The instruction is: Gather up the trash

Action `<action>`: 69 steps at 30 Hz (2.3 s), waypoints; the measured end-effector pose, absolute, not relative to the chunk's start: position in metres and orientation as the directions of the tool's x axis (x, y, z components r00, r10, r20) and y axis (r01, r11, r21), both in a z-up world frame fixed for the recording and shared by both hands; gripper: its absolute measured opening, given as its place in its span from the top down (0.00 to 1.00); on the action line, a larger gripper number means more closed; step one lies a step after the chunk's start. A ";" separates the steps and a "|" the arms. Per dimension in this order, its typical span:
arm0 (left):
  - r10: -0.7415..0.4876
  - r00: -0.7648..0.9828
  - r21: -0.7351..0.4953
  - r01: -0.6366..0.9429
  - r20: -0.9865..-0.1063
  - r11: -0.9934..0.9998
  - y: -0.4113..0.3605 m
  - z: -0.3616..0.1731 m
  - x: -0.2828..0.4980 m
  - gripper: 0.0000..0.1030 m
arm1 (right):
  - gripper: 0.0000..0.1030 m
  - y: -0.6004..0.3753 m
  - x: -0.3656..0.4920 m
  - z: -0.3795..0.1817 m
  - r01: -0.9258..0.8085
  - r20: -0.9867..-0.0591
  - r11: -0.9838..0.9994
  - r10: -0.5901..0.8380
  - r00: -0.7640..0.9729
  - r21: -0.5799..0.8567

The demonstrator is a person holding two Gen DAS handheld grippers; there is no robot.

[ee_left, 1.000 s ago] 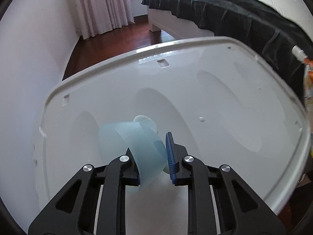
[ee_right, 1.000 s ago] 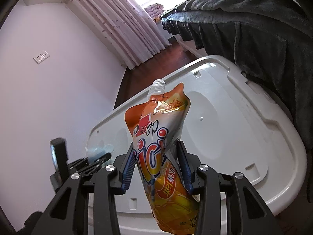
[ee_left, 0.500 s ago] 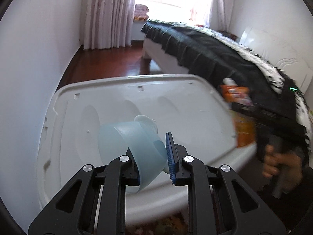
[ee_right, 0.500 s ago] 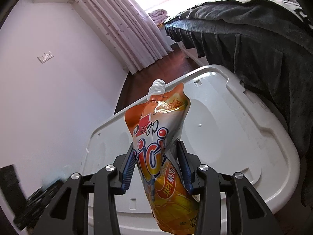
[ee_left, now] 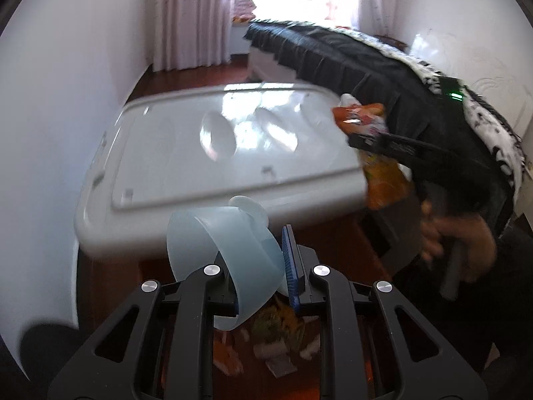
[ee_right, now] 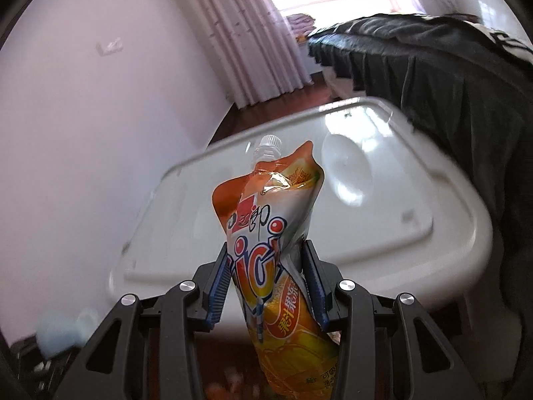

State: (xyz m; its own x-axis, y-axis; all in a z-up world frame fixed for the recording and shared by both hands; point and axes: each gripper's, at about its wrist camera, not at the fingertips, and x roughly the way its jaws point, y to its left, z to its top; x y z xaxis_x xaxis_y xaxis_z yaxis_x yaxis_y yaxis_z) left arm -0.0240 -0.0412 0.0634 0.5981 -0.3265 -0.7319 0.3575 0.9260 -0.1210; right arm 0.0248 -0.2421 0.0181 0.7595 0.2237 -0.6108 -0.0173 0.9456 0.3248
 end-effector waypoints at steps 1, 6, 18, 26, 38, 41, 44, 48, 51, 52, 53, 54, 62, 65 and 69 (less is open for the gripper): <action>-0.316 0.586 -0.134 0.333 -0.746 0.933 -0.040 0.054 -0.026 0.82 | 0.60 -0.237 0.014 0.013 -0.025 -0.620 0.949 0.225 0.752 0.313; -0.183 0.506 -0.098 0.191 -0.843 0.977 -0.033 0.000 -0.023 0.82 | 0.60 -0.219 -0.035 -0.006 -0.029 -0.658 0.961 0.211 0.723 0.276; -0.102 0.385 -0.045 0.154 -0.917 0.987 -0.029 -0.062 -0.015 0.82 | 0.60 -0.172 -0.064 -0.058 -0.076 -0.798 0.987 0.161 0.581 0.143; -0.102 0.387 -0.038 0.169 -0.916 0.985 -0.030 -0.061 -0.017 0.82 | 0.60 -0.171 -0.058 -0.066 -0.057 -0.820 0.989 0.145 0.553 0.136; -0.078 0.393 -0.029 0.127 -0.916 0.991 -0.030 -0.059 -0.016 0.13 | 0.19 -0.177 -0.054 -0.060 -0.005 -0.804 0.990 0.120 0.583 0.144; -0.093 0.408 -0.041 0.135 -0.908 0.990 -0.031 -0.056 -0.017 0.13 | 0.19 -0.188 -0.055 -0.057 0.041 -0.790 0.984 0.116 0.602 0.175; -0.081 0.394 -0.028 0.138 -0.915 0.990 -0.033 -0.060 -0.017 0.13 | 0.19 -0.192 -0.055 -0.057 0.058 -0.789 0.981 0.115 0.603 0.188; -0.081 0.396 -0.031 0.131 -0.915 0.991 -0.031 -0.060 -0.017 0.13 | 0.18 -0.191 -0.056 -0.055 0.055 -0.783 0.983 0.105 0.613 0.175; -0.086 0.411 -0.039 0.122 -0.908 0.992 -0.029 -0.058 -0.018 0.12 | 0.13 -0.188 -0.059 -0.050 0.067 -0.758 0.990 0.053 0.650 0.127; -0.088 0.419 -0.043 0.116 -0.904 0.992 -0.028 -0.056 -0.018 0.12 | 0.12 -0.187 -0.060 -0.047 0.074 -0.743 0.992 0.026 0.669 0.101; -0.085 0.432 -0.045 0.103 -0.898 0.994 -0.026 -0.053 -0.017 0.12 | 0.10 -0.186 -0.061 -0.044 0.084 -0.725 0.994 -0.006 0.688 0.072; -0.084 0.438 -0.048 0.093 -0.895 0.994 -0.024 -0.052 -0.016 0.12 | 0.05 -0.184 -0.062 -0.041 0.094 -0.707 0.995 -0.035 0.706 0.044; -0.079 0.481 -0.100 -0.018 -0.873 0.995 -0.004 -0.037 0.004 0.12 | 0.05 -0.176 -0.049 -0.045 0.175 -0.678 0.978 -0.203 0.707 -0.110; -0.076 0.507 -0.097 -0.016 -0.859 0.995 -0.003 -0.030 0.008 0.12 | 0.05 -0.175 -0.044 -0.047 0.185 -0.674 0.975 -0.219 0.706 -0.123; -0.064 0.523 -0.081 -0.009 -0.850 0.997 -0.004 -0.027 0.008 0.12 | 0.05 -0.176 -0.045 -0.047 0.189 -0.670 0.975 -0.219 0.709 -0.119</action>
